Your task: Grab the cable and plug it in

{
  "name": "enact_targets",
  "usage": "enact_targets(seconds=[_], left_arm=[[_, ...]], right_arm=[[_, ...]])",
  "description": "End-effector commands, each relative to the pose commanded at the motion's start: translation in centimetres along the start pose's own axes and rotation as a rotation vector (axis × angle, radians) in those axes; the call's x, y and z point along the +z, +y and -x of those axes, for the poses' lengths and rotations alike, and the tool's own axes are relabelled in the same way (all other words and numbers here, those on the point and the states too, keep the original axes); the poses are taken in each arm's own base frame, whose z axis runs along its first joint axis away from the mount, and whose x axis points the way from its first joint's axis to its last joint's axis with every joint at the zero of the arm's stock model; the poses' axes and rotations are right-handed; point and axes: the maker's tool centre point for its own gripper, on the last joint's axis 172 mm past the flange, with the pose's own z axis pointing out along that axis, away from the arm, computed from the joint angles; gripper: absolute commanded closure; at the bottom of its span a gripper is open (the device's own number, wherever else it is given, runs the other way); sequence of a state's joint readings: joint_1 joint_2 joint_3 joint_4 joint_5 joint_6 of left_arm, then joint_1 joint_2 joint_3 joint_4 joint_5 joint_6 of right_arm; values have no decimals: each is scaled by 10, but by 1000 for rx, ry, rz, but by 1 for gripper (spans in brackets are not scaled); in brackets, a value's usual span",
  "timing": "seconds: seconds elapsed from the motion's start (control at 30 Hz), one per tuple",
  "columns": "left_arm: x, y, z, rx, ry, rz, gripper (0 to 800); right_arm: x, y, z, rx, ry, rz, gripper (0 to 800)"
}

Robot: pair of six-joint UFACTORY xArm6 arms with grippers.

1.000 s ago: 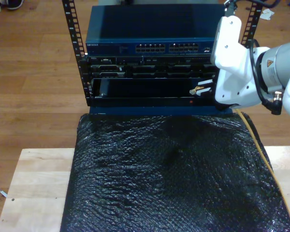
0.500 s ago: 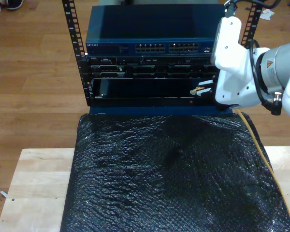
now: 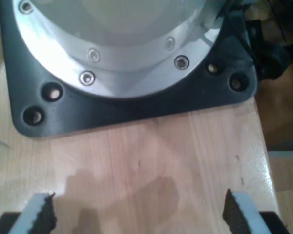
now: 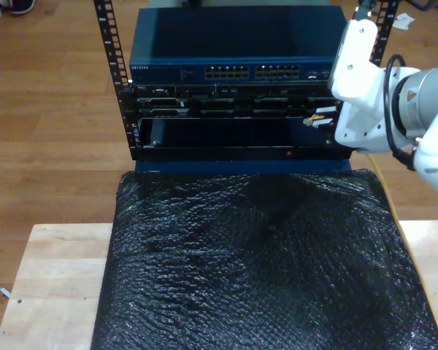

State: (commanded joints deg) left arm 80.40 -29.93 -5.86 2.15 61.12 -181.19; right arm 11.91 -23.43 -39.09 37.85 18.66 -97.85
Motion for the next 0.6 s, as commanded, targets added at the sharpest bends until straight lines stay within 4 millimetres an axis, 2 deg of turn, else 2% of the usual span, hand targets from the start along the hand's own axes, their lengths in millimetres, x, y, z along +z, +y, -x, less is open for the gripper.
enact_targets(seconds=[0.13, 0.33, 0.43, 0.6], left_arm=[[0, 0, 0, 0, 0, 0, 0], [0, 0, 0, 0, 2, 0, 0], [0, 0, 0, 0, 2, 0, 0], [-1, 0, 0, 0, 0, 0, 0]], right_arm=[[12, 9, 0, -85, -39, 53, 800], [29, 7, -28, -161, -23, 108, 800], [39, 4, -33, -196, -28, 117, 800], [47, 12, -44, -245, -30, 178, 800]])
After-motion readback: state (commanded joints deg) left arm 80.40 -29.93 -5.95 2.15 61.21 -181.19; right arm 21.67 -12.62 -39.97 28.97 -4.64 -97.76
